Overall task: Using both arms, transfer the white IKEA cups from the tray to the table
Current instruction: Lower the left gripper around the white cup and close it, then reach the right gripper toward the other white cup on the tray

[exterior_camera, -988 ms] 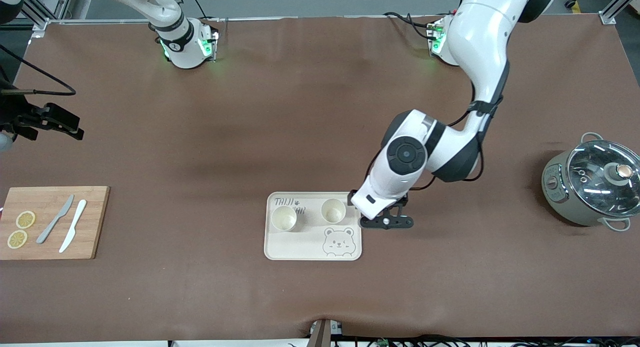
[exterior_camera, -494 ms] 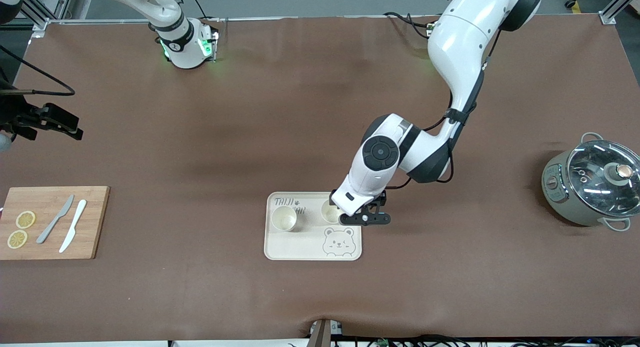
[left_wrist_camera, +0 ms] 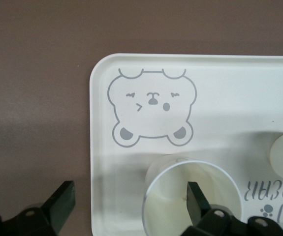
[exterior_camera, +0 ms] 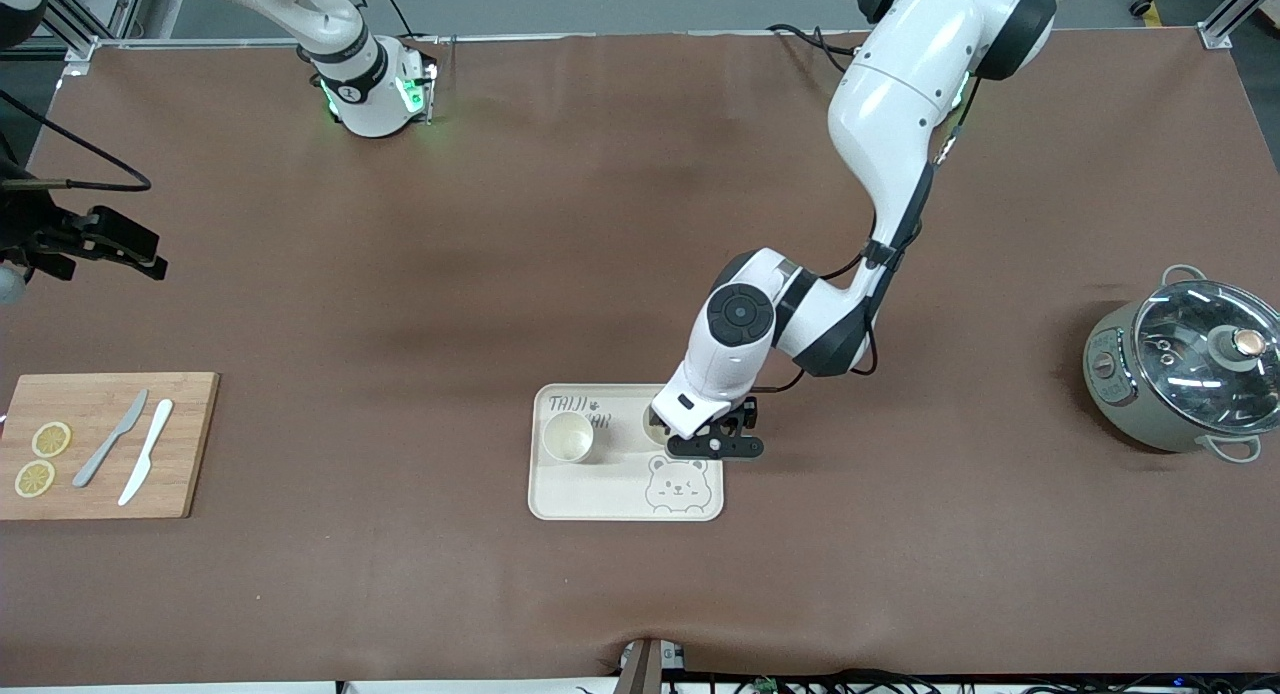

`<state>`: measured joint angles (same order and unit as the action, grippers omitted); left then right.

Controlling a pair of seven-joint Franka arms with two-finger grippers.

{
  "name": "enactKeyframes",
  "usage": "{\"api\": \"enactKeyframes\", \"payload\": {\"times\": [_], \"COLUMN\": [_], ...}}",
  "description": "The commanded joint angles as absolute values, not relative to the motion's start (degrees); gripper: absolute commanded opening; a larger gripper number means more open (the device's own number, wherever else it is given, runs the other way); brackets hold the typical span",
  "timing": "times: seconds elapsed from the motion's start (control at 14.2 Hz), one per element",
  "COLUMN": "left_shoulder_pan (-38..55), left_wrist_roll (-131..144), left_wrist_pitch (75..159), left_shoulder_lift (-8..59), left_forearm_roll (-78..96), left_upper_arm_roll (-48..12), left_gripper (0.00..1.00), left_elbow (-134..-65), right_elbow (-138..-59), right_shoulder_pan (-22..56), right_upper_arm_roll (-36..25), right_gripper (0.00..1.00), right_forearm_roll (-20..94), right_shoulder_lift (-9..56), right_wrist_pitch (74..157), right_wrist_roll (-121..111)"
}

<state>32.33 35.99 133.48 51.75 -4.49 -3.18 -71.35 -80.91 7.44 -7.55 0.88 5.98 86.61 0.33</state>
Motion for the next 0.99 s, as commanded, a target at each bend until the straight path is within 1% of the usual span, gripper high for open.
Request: {"api": "enactKeyframes", "payload": {"times": [0.0, 0.28, 0.35, 0.78, 0.85, 0.92], "left_shoulder_pan": [33.49, 33.66, 33.75, 34.01, 34.01, 34.01], "left_wrist_roll": [37.27, 37.18, 37.18, 37.7, 41.45, 43.49], "left_wrist_pitch": [133.95, 133.95, 133.95, 133.95, 133.68, 133.68], "left_shoulder_lift": [52.65, 52.82, 53.0, 53.17, 52.91, 52.91], "left_forearm_roll": [-5.71, -5.71, -5.71, -5.45, -3.88, -4.22], "left_upper_arm_roll": [-2.02, -2.11, -2.11, -2.2, -2.37, -2.29], "left_gripper": [1.0, 1.0, 1.0, 1.0, 0.01, 0.0], "left_elbow": [-69.79, -69.87, -69.87, -70.4, -70.4, -70.49], "right_elbow": [-81.39, -81.56, -81.48, -81.91, -82.35, -82.96], "right_shoulder_pan": [6.94, 8.78, 10.44, 17.22, 18.27, 19.06], "right_upper_arm_roll": [-6.77, -6.5, -6.5, -6.42, -6.42, -6.42], "right_gripper": [1.0, 1.0, 1.0, 1.0, 1.0, 1.0], "right_forearm_roll": [0.26, 0.35, 0.26, 1.23, 1.23, 1.23], "right_shoulder_lift": [6.32, 8.7, 9.14, 13.35, 14.14, 14.67], "right_wrist_pitch": [86.48, 86.57, 86.57, 91.92, 93.06, 94.56], "right_wrist_roll": [0.0, -1.41, -0.88, 0.87, 1.4, 1.75]}}
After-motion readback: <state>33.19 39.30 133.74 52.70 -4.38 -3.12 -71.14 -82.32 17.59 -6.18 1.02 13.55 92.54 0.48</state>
